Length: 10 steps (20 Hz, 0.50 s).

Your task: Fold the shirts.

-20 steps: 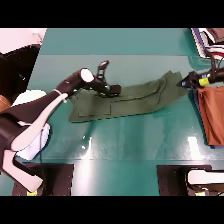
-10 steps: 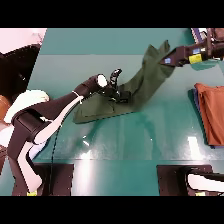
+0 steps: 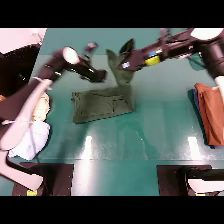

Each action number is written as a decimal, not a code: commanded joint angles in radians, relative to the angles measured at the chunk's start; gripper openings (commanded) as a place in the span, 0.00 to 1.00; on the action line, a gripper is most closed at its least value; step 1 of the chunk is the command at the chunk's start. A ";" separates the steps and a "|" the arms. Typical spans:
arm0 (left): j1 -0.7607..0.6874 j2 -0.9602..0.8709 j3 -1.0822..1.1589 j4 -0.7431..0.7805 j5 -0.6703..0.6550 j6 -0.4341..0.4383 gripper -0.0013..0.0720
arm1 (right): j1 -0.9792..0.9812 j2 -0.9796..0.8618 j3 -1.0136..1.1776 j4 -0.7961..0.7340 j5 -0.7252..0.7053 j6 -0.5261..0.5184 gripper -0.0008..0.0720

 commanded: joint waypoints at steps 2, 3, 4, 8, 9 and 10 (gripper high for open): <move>0.222 0.230 0.003 0.153 -0.069 0.008 0.06 | 0.248 -0.122 0.011 0.004 -0.203 -0.070 0.14; 0.261 0.266 0.003 0.153 -0.069 0.008 0.06 | 0.294 -0.154 0.011 0.004 -0.250 -0.071 0.42; 0.292 0.294 0.003 0.153 -0.071 0.008 0.06 | 0.330 -0.186 0.014 0.003 -0.281 -0.071 0.66; 0.341 0.344 0.003 0.153 -0.114 0.029 0.06 | 0.309 -0.258 0.105 -0.088 -0.097 -0.037 0.60; 0.341 0.345 0.003 0.152 -0.129 0.041 0.06 | 0.277 -0.254 0.104 -0.113 -0.055 -0.031 0.60; 0.340 0.345 0.003 0.143 -0.146 0.055 0.06 | 0.236 -0.249 0.100 -0.145 -0.010 -0.013 0.60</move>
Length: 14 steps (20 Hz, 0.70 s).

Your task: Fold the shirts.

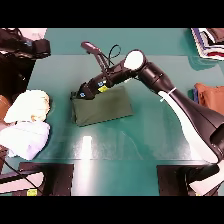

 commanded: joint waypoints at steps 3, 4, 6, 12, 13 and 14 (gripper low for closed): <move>0.027 0.027 0.001 -0.003 -0.076 0.046 0.06 | -0.193 0.046 -0.116 -0.129 0.133 0.072 0.60; 0.027 0.027 0.001 -0.003 -0.083 0.055 0.06 | -0.249 0.076 -0.185 -0.129 0.122 0.072 0.60; 0.027 0.027 0.001 -0.003 -0.089 0.055 0.06 | -0.365 0.142 -0.338 -0.128 0.078 0.085 0.60; 0.027 0.026 -0.003 -0.086 -0.073 0.065 0.06 | -0.571 0.138 -0.600 -0.070 0.020 0.139 0.83; 0.027 0.026 -0.007 -0.099 -0.067 0.066 0.06 | -0.566 0.113 -0.608 -0.036 0.018 0.133 0.83; 0.027 0.026 -0.011 -0.102 -0.063 0.066 0.06 | -0.551 0.085 -0.608 -0.002 0.012 0.110 0.83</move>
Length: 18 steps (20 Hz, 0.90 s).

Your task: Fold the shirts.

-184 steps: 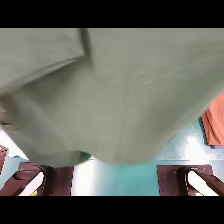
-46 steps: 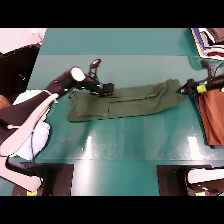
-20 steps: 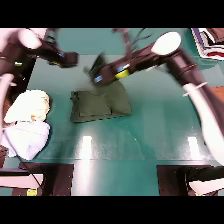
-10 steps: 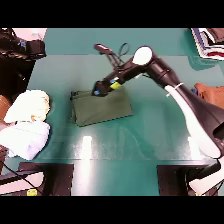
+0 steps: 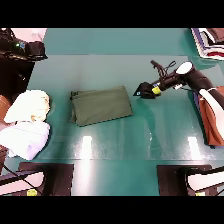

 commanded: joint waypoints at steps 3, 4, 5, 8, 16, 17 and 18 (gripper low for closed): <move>0.001 -0.001 -0.014 -0.042 0.011 0.008 0.06 | 0.058 -0.113 -0.054 0.147 -0.077 -0.032 0.83; 0.001 -0.001 -0.014 -0.042 0.009 0.008 0.06 | 0.090 -0.139 -0.041 0.159 -0.089 -0.032 0.83; 0.001 -0.001 -0.014 -0.047 0.009 0.008 0.06 | 0.117 -0.167 -0.012 0.162 -0.082 -0.032 0.83; 0.001 -0.001 -0.014 -0.075 0.003 0.007 0.06 | 0.194 -0.238 0.109 0.159 -0.072 -0.033 0.66; -0.127 -0.001 -0.014 -0.091 -0.011 0.030 0.06 | 0.086 -0.138 0.230 0.077 -0.114 -0.020 0.03; -0.158 -0.001 -0.014 -0.091 -0.010 0.031 0.06 | 0.036 -0.095 0.229 0.023 -0.111 0.005 0.03; -0.183 -0.001 -0.014 -0.091 -0.006 0.033 0.06 | -0.022 -0.048 0.221 -0.033 -0.106 0.035 0.03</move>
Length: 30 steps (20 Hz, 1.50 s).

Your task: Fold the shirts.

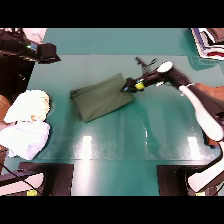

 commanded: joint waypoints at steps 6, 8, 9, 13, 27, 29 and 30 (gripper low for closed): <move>-0.168 -0.001 0.000 -0.002 0.036 0.025 0.06 | -0.604 0.414 -0.184 -0.219 -0.077 0.089 0.03; -0.187 -0.001 0.000 -0.003 0.059 0.025 0.06 | -0.770 0.485 -0.222 -0.206 -0.109 0.094 0.03; -0.196 -0.001 0.000 -0.003 0.074 0.025 0.06 | -0.838 0.501 -0.222 -0.206 -0.104 0.094 0.03; -0.209 -0.001 0.000 -0.014 0.128 0.024 0.06 | -1.001 0.528 -0.222 -0.202 -0.107 0.093 0.03; -0.209 -0.001 0.000 -0.010 0.126 0.034 0.06 | -1.101 0.665 -0.017 -0.394 0.122 0.131 0.03; -0.209 -0.001 0.000 -0.005 0.126 0.036 0.06 | -1.134 0.696 -0.047 -0.423 0.163 0.140 0.03; -0.209 -0.001 0.000 -0.005 0.126 0.048 0.06 | -1.152 0.715 -0.084 -0.427 0.172 0.140 0.03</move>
